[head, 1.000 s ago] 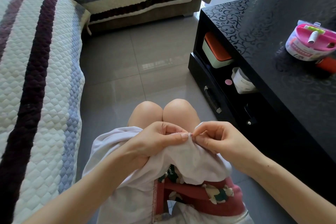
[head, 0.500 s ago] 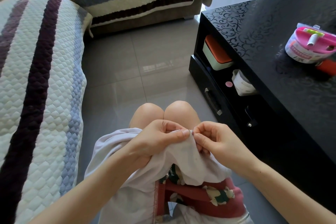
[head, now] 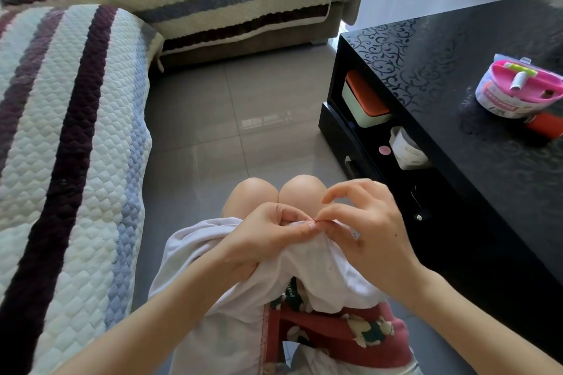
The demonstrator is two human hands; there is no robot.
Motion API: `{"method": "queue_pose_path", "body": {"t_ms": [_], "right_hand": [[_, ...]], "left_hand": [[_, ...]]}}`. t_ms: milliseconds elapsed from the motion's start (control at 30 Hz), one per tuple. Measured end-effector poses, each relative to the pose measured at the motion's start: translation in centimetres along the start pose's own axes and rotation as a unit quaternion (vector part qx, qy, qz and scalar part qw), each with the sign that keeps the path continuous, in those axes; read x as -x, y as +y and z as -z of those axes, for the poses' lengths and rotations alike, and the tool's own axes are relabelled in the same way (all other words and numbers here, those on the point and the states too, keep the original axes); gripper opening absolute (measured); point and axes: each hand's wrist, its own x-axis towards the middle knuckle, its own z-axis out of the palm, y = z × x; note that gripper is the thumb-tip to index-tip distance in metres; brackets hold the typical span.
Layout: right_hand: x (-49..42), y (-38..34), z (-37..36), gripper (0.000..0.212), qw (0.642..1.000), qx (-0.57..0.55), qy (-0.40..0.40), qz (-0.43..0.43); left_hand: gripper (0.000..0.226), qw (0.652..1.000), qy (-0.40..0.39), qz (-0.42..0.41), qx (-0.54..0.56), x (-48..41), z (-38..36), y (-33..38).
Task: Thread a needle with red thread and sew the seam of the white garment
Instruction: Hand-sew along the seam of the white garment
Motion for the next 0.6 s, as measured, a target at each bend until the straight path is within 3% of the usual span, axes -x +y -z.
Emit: {"method": "queue_pose_path", "body": {"t_ms": [100,200,267,333,367,400,467,533,600], "right_hand": [[-0.3,-0.8,0.2,0.011,0.993,-0.108,-0.036,-0.009],[-1.7,-2.7,2.1,0.012,0.937,-0.334,-0.073,-0.073],[-2.9,-3.1,3.4,0.009,0.859,-0.480,-0.082,-0.157],[-3.4,-2.1,4.0,0.013,0.746,-0.596,-0.092,-0.281],[-3.5,-1.0,4.1,0.013,0.699,-0.624,-0.110,-0.331],[-3.4,0.2,4.0,0.009,0.675,-0.625,-0.123,-0.371],[-3.5,2.9,3.6,0.008,0.690,-0.577,-0.139,-0.414],[-4.4,5.9,2.9,0.019,0.744,-0.510,-0.114,-0.417],[-5.9,9.8,2.5,0.027,0.795,-0.428,-0.032,-0.428]], "left_hand": [[0.019,1.000,0.005,-0.003,-0.016,0.3,0.0,0.4],[0.020,0.994,0.061,-0.001,-0.096,0.2,0.1,-0.7],[0.015,0.994,0.048,0.021,-0.093,0.5,0.0,-1.3],[0.014,0.999,0.005,0.034,-0.043,0.8,0.2,-1.4],[0.013,0.999,-0.010,0.038,-0.011,0.9,0.5,-1.2],[0.014,0.998,-0.025,0.046,0.017,0.9,0.8,-1.0],[0.022,0.995,-0.061,0.063,0.047,0.9,1.5,-0.6],[0.030,0.992,-0.089,0.075,0.054,0.9,1.7,-0.4],[0.030,0.989,-0.104,0.080,0.063,1.0,1.6,-0.2]]}}
